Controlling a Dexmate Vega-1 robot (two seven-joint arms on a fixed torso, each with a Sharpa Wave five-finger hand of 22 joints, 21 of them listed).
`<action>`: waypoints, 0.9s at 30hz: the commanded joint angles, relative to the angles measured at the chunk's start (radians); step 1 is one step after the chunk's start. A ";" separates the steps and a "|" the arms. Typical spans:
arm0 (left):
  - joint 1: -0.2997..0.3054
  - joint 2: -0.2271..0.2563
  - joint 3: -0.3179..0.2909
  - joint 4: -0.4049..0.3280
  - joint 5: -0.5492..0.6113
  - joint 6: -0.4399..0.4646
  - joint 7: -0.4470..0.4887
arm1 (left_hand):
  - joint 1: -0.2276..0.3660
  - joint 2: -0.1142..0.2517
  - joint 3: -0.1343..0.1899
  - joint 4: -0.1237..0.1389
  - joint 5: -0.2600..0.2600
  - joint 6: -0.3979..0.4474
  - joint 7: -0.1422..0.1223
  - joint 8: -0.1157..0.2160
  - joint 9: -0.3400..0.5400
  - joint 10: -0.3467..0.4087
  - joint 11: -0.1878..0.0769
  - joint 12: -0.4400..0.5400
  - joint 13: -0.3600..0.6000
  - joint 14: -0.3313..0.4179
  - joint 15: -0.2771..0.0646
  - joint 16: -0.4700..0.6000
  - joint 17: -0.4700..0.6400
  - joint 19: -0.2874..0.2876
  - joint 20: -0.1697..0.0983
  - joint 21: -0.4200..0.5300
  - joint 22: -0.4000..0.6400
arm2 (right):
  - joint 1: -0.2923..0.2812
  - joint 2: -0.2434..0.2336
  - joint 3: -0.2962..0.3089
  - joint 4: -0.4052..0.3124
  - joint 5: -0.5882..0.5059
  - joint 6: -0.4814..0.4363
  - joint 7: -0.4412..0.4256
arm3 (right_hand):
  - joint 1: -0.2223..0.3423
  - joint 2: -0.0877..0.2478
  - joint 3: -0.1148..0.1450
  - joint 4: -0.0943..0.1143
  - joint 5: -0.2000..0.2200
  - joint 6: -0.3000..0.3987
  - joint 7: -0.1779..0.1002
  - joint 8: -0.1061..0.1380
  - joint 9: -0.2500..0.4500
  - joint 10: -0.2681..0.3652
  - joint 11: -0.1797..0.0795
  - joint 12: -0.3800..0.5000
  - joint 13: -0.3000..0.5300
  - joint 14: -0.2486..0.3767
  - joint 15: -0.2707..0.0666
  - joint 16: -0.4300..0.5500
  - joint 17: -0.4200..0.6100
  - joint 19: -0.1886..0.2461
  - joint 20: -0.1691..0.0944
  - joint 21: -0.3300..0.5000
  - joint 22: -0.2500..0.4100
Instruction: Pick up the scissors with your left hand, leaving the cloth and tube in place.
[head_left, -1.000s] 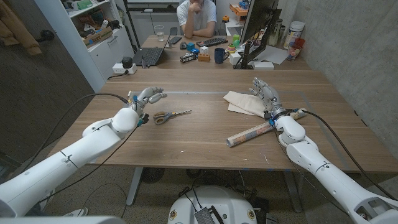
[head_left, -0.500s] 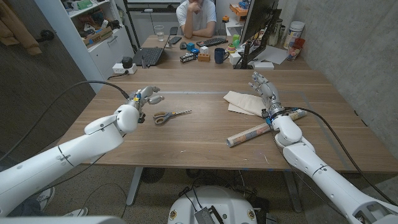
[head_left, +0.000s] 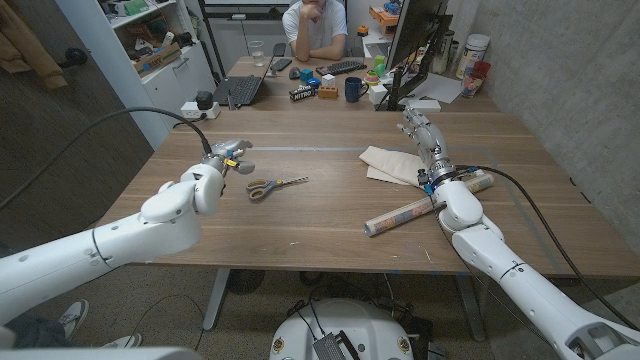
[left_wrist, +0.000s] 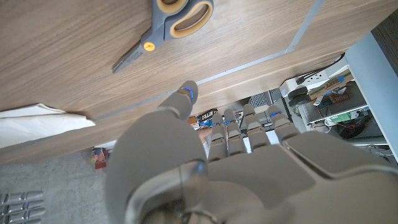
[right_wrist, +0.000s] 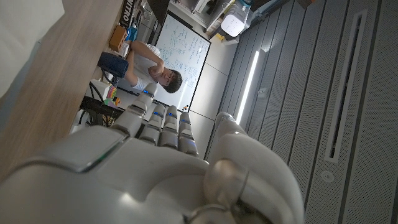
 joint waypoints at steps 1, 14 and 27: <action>-0.064 0.040 0.097 -0.041 0.255 0.061 -0.263 | 0.035 -0.005 0.004 0.004 -0.004 -0.011 -0.002 -0.008 0.004 -0.024 0.007 0.011 0.027 -0.019 0.006 0.003 0.009 -0.018 0.003 0.000 0.003 | 0.015 0.003 -0.005 -0.029 -0.021 -0.026 -0.013 | -0.003 0.003 -0.005 0.001 0.002 0.011 0.003 0.007 0.005 0.006 0.002 0.003 0.006 0.007 0.004 0.008 0.002 0.003 0.003 0.004 0.004; 0.089 -0.027 -0.090 -0.023 0.111 0.064 -0.195 | 0.054 -0.038 -0.055 0.026 -0.015 0.017 0.042 0.003 0.004 -0.098 0.039 0.043 0.109 -0.083 0.040 -0.002 0.030 -0.081 0.006 -0.004 0.006 | 0.034 -0.015 -0.007 -0.070 -0.056 -0.072 -0.029 | -0.005 0.002 -0.008 0.002 0.002 0.014 0.003 0.007 0.005 0.005 0.002 0.002 0.006 0.005 0.003 0.008 0.002 -0.001 0.003 0.003 0.004; 0.092 -0.075 -0.219 0.034 -0.226 0.057 -0.146 | 0.057 -0.015 -0.092 0.034 -0.012 0.126 0.062 0.030 0.002 -0.085 0.070 0.102 0.175 -0.070 0.073 0.025 0.057 -0.114 0.008 0.002 0.009 | 0.060 -0.012 -0.024 -0.055 -0.071 -0.070 -0.008 | -0.008 0.001 -0.011 0.003 0.001 0.021 0.004 0.008 0.006 0.007 0.002 0.003 0.006 0.005 0.005 0.008 0.001 -0.002 0.004 0.003 0.004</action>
